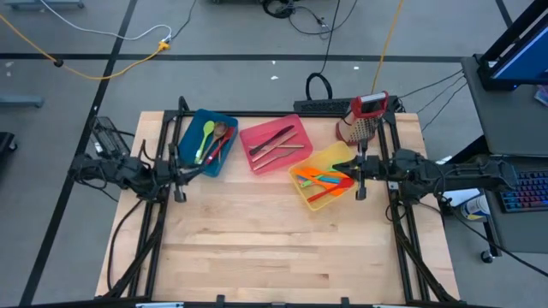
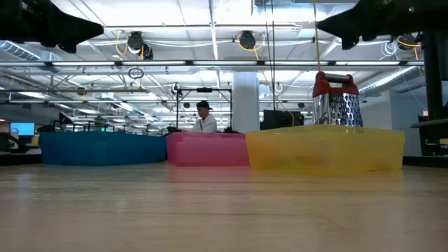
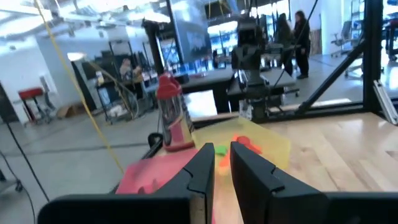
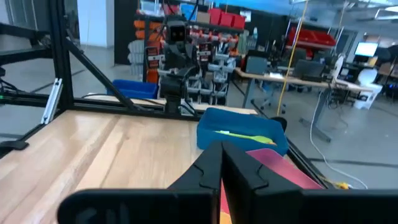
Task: Pick & Place Kitchen Items
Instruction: Return to Home Position
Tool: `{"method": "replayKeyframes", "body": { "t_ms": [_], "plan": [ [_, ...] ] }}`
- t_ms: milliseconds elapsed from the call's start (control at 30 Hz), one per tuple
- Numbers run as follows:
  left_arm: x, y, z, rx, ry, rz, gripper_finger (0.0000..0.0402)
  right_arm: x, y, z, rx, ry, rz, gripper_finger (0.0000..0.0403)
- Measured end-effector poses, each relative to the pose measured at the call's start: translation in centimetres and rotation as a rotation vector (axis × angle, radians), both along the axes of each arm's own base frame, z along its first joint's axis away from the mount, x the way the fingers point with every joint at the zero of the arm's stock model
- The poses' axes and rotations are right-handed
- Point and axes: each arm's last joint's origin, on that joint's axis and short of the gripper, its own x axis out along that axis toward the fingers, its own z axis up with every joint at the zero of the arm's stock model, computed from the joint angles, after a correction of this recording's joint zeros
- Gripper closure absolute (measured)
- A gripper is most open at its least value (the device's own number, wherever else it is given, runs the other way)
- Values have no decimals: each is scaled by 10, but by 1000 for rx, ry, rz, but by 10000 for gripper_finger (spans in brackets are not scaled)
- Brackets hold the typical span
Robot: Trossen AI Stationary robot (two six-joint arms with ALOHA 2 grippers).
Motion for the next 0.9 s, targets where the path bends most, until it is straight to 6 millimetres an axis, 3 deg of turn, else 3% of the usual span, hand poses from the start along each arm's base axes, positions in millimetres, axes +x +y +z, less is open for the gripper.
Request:
{"method": "replayKeyframes", "body": {
  "t_ms": [233,367,600,900],
  "plan": [
    [6,-2,-20,40,-36,-13,346,-18,1,-28,-11,-92,5,402],
    [10,-4,-32,62,-38,-58,346,-28,4,-38,-22,-134,102,402],
    [14,-7,-45,97,-52,-111,346,-39,5,-46,-7,-151,130,403],
    [14,-7,-45,109,-50,-126,346,-45,5,-49,-5,-130,130,403]
  ]
}}
